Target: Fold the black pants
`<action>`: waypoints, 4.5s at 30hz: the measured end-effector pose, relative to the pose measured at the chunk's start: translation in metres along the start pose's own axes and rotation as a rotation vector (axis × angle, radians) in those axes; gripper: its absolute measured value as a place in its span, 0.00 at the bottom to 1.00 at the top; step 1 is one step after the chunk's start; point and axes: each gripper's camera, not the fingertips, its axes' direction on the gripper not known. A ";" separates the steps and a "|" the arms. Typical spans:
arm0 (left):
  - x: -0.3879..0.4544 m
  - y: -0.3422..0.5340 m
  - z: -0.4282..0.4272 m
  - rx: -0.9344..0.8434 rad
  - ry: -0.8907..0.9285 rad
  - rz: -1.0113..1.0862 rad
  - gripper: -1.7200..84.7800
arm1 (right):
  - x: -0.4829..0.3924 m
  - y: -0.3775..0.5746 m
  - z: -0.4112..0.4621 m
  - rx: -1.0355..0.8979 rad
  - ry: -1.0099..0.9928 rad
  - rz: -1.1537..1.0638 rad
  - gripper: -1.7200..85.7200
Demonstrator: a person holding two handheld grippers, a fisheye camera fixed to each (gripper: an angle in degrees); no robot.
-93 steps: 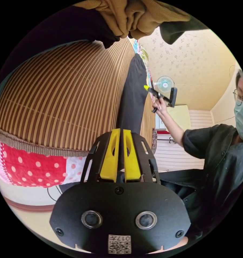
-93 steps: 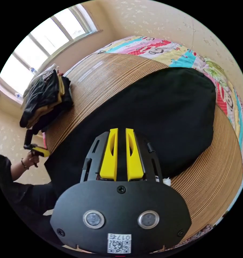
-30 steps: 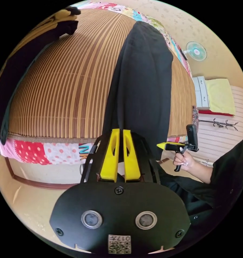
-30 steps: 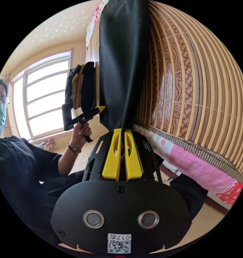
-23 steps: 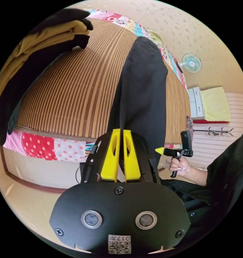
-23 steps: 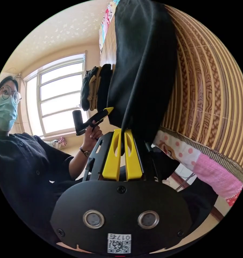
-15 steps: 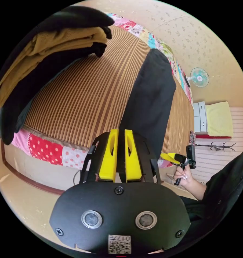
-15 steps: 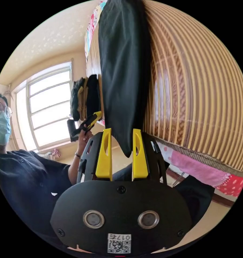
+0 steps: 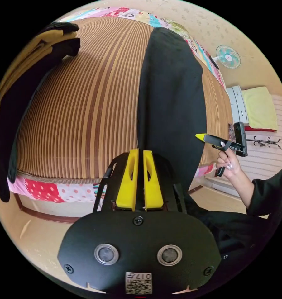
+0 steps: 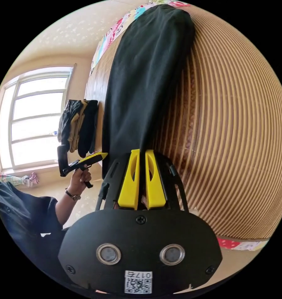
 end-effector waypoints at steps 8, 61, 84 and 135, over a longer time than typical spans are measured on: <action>0.023 -0.007 0.035 -0.007 0.221 0.030 0.11 | 0.085 0.066 -0.076 0.037 0.027 0.064 0.08; 0.066 0.007 -0.069 0.137 0.833 0.486 0.02 | 0.156 0.199 -0.262 0.239 -0.569 -0.217 0.02; 0.273 -0.044 -0.257 0.371 0.515 0.662 0.03 | -0.028 0.177 -0.481 0.409 -0.265 -0.543 0.02; -0.001 -0.391 0.085 -0.156 0.068 0.001 0.13 | 0.283 -0.042 -0.077 0.124 -0.058 0.352 0.22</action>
